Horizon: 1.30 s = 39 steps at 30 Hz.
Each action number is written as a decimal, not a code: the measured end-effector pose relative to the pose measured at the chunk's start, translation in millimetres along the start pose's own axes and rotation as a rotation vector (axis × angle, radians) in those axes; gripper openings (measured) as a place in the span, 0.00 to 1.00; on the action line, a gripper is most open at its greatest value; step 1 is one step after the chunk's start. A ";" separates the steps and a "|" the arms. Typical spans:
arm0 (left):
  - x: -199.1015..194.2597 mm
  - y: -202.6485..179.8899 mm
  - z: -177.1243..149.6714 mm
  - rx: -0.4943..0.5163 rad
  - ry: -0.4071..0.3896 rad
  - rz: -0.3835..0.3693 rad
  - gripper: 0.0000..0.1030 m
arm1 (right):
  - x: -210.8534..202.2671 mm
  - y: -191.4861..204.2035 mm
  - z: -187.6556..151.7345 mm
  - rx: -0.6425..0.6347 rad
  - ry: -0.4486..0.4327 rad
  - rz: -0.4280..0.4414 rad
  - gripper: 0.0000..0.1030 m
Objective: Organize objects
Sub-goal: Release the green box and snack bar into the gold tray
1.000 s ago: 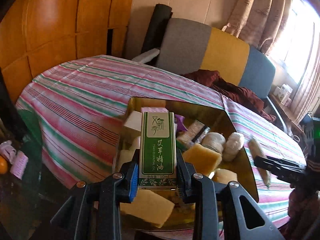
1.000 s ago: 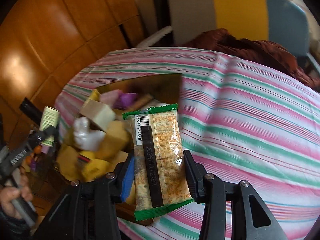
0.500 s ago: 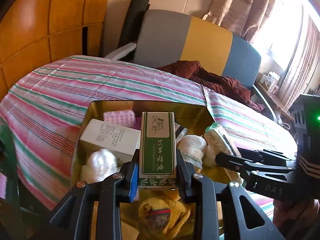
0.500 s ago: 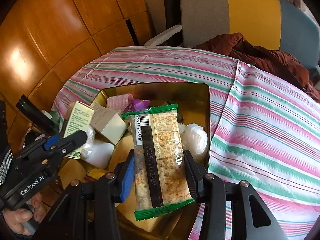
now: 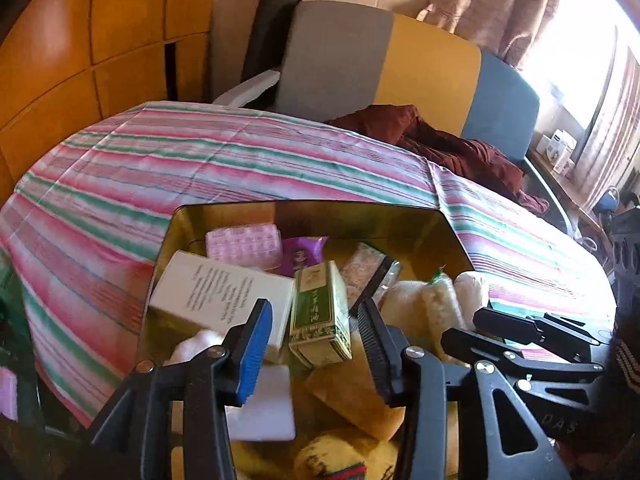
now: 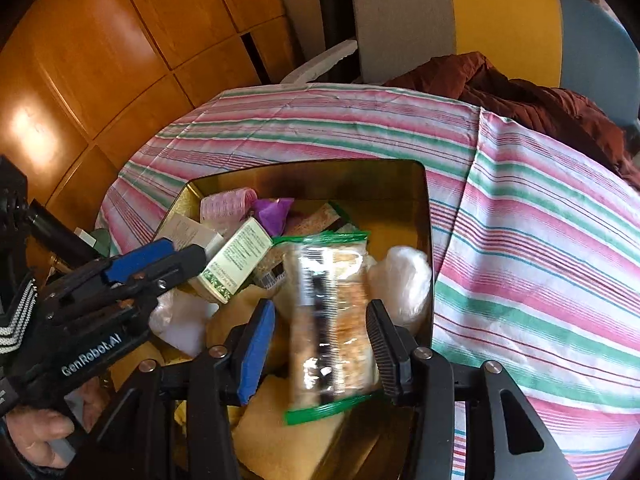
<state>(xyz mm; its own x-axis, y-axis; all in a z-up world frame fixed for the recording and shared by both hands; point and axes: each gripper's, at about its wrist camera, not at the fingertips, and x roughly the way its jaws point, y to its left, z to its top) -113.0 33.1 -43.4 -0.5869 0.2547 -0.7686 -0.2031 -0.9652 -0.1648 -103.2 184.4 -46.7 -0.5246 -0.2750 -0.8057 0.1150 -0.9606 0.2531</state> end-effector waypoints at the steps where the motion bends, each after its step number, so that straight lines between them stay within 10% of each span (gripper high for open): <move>1: -2.8 3.1 -2.1 -0.007 -0.005 0.006 0.44 | 0.6 -0.3 -1.3 -0.003 0.002 -0.001 0.47; 15: -51.6 44.6 -28.4 -0.116 -0.087 0.153 0.48 | -10.1 7.6 -16.0 -0.030 -0.024 -0.020 0.58; 23: -67.5 19.0 -31.6 -0.059 -0.131 0.215 0.52 | -23.9 22.8 -28.8 -0.081 -0.064 -0.056 0.79; 39: -88.8 -28.3 -36.1 0.019 -0.181 0.297 0.61 | -45.0 22.9 -58.6 -0.074 -0.125 -0.115 0.80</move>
<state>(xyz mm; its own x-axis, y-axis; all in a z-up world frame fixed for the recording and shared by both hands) -26.9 35.7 7.1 -0.7516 -0.0290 -0.6590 -0.0165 -0.9979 0.0626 -27.5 172.4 -36.1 -0.6378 -0.1610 -0.7532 0.1079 -0.9869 0.1197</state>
